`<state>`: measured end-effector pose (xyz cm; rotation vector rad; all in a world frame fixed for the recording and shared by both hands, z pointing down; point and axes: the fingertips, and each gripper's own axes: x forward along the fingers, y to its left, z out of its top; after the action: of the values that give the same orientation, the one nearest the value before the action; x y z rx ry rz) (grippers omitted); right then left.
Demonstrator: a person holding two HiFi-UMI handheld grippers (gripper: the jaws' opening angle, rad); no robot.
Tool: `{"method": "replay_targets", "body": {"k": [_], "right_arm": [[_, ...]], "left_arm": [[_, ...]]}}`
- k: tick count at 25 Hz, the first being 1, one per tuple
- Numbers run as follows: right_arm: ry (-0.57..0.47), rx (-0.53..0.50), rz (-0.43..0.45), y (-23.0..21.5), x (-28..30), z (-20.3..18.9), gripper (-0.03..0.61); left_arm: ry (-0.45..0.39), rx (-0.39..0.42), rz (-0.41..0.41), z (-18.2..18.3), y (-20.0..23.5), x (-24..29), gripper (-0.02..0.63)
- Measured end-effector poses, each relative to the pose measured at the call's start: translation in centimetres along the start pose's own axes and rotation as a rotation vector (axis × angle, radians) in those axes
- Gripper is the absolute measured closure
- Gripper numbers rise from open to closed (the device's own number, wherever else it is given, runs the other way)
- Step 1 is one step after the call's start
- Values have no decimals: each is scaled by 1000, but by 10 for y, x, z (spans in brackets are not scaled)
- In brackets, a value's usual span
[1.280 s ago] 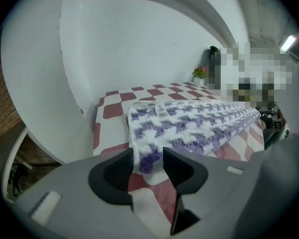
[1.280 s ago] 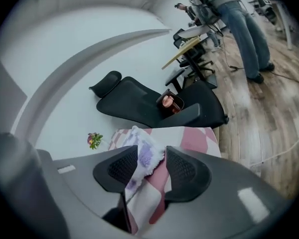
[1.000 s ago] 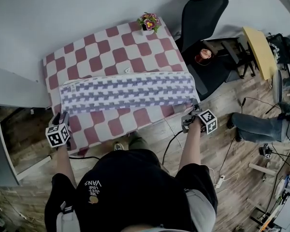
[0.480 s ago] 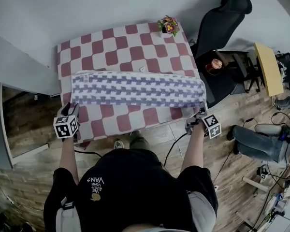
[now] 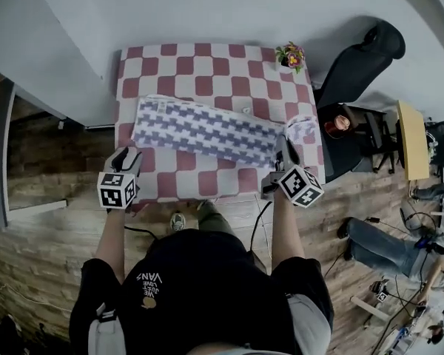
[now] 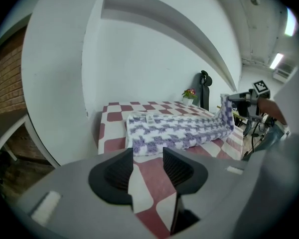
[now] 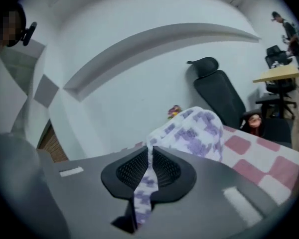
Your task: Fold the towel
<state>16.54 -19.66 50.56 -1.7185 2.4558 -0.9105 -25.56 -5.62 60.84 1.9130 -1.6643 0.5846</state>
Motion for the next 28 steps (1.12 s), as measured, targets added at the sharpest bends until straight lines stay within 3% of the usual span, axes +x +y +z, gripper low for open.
{"method": "replay_targets", "body": {"k": [2, 7, 13, 17, 21, 25, 28], "right_arm": [[44, -51, 100, 54, 27, -16, 545], [161, -58, 306, 187, 89, -81, 546], [374, -83, 421, 307, 132, -189, 546], [458, -212, 428, 339, 134, -238, 546], [517, -364, 417, 345, 136, -268, 546], [580, -416, 407, 341, 136, -284, 539], [595, -393, 498, 354, 123, -286, 440]], "left_arm": [[-12, -16, 6, -7, 3, -10, 452], [-32, -77, 20, -30, 12, -38, 453], [-45, -135, 40, -63, 16, -73, 453], [-51, -154, 51, -78, 22, -94, 453], [-48, -157, 59, -88, 33, -102, 453], [-51, -155, 46, -84, 36, -101, 453], [-60, -136, 30, -76, 32, -97, 453]]}}
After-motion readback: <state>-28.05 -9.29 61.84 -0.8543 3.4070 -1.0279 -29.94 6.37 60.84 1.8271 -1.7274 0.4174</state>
